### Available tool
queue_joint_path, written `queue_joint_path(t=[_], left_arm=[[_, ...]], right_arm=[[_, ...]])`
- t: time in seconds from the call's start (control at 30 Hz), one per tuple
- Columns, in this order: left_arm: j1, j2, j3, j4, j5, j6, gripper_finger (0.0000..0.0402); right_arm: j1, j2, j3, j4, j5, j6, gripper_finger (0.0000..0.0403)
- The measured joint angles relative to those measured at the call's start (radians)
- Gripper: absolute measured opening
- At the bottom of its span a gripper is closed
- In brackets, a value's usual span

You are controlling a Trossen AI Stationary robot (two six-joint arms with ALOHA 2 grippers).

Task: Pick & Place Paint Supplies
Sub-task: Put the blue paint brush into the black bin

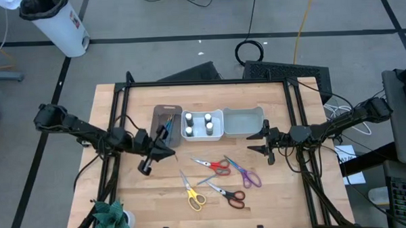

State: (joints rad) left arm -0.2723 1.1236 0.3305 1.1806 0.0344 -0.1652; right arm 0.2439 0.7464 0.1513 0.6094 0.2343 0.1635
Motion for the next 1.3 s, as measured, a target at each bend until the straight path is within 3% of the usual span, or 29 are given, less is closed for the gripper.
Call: queue_joint_path(t=[0.27, 0.37, 0.57, 0.83, 1.3], left_arm=[[-0.011, 0.000, 0.000, -0.009, -0.096, 0.015, 0.0001], [-0.010, 0.000, 0.000, -0.020, -0.215, 0.026, 0.0001], [0.023, 0.000, 0.000, -0.058, -0.555, 0.063, 0.0000], [0.127, 0.000, 0.000, -0.088, -0.750, 0.076, 0.0000], [0.187, 0.000, 0.000, -0.568, -0.957, -0.241, 0.0000]], right_arm=[[0.000, 0.000, 0.000, 0.000, 0.000, 0.000, 0.0171], [0.000, 0.000, 0.000, 0.000, 0.000, 0.000, 0.0171], [0.000, 0.000, 0.000, 0.000, 0.000, 0.000, 0.0171], [0.000, 0.000, 0.000, 0.000, 0.000, 0.000, 0.0171], [0.000, 0.000, 0.000, 0.000, 0.000, 0.000, 0.0171]])
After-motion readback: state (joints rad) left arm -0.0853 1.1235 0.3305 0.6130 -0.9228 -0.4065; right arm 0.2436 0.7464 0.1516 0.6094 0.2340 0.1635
